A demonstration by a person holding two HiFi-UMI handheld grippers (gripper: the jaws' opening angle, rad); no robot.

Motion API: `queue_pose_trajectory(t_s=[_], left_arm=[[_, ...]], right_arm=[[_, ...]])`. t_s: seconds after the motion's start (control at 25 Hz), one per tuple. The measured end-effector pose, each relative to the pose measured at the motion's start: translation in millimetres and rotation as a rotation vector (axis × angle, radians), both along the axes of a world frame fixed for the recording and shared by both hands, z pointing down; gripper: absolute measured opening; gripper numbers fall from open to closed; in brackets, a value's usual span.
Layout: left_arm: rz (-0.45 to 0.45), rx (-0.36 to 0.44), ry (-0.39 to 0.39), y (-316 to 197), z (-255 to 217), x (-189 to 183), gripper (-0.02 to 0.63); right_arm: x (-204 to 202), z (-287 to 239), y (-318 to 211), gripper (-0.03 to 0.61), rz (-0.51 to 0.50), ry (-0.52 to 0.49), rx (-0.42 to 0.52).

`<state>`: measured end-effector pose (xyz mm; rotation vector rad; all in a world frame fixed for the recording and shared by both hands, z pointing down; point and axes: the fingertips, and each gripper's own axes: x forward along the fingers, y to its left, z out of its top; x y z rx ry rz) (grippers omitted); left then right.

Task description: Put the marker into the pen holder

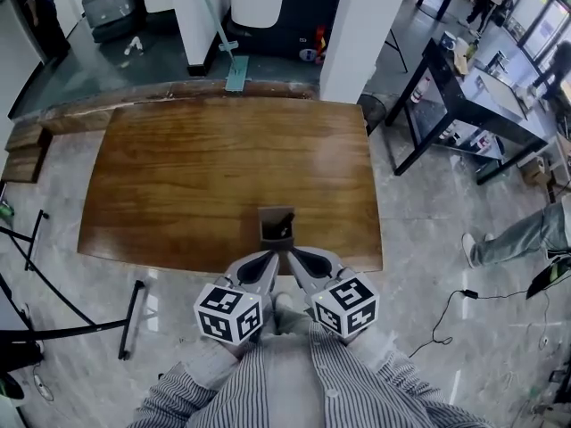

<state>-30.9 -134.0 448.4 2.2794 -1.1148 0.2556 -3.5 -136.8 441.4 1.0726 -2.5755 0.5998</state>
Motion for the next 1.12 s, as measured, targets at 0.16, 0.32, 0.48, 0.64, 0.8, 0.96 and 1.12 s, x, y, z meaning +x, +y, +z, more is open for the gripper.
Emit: queue_pose_trajectory(t_s=[0.16,0.32,0.48,0.64,0.8,0.96,1.12], left_arm=[[0.012,0.000,-0.005,2,-1,4,0.008],[0.033,0.001,-0.008,4,-1,9,0.008],[0.030,-0.007,-0.004,3,-1,9,0.008],[0.027,-0.021,0.009,2,1,9,0.008],[0.044,-0.014,-0.009,3,2,12,0.008],[0.041,-0.022,-0.007,3,4,8,0.008],[0.036,-0.021,-0.002,1,3,5,0.008]], right_arm=[[0,-1,1,0.000,-0.006,0.003,0.002],[2,-1,3,0.000,-0.005,0.013,0.003],[7,0,5,0.000,0.003,0.019,-0.005],[8,2,4,0.000,0.005,0.025,-0.010],[6,3,4,0.000,-0.003,0.028,-0.011],[2,4,6,-0.001,-0.012,0.028,-0.017],[1,2,4,-0.002,-0.014,0.035,-0.012]])
